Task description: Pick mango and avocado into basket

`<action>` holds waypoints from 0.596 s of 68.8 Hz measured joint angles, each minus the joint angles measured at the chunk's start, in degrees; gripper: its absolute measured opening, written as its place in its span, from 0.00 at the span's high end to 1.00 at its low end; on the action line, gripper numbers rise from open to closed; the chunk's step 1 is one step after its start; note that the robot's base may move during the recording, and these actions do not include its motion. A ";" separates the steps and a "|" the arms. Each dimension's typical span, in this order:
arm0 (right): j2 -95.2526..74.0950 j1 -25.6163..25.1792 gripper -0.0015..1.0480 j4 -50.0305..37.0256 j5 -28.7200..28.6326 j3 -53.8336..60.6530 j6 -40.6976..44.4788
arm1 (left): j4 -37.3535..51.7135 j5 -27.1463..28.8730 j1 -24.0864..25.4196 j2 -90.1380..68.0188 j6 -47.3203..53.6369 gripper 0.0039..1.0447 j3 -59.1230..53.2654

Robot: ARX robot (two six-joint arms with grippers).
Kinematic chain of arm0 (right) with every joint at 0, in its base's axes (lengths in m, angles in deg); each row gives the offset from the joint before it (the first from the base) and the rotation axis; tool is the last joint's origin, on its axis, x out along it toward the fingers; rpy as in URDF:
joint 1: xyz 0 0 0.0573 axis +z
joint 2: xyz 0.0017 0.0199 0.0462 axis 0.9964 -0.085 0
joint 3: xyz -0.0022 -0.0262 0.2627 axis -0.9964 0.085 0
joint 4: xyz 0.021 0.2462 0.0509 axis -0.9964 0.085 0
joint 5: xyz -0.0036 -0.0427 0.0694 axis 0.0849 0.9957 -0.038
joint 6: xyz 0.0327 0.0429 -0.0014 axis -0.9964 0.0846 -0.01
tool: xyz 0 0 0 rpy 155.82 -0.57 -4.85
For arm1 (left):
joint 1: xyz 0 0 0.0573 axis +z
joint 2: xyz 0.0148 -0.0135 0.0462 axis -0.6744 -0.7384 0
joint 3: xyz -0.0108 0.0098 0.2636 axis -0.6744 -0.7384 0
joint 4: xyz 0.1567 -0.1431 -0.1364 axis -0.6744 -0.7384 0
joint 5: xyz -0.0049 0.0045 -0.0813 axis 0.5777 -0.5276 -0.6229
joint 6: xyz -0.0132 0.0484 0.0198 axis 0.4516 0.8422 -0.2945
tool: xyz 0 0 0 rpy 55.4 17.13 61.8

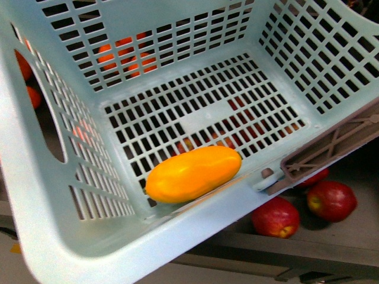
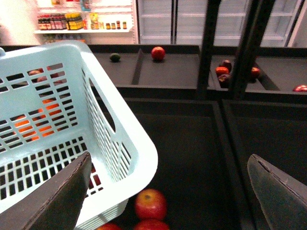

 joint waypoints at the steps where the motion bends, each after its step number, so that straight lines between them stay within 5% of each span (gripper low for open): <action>1: 0.00 0.00 0.08 0.00 0.04 0.00 0.00 | 0.00 0.00 0.02 0.00 0.00 0.88 0.00; 41: 0.00 0.04 0.08 0.04 0.02 0.20 0.00 | 0.00 0.15 0.39 0.00 0.11 0.88 -0.02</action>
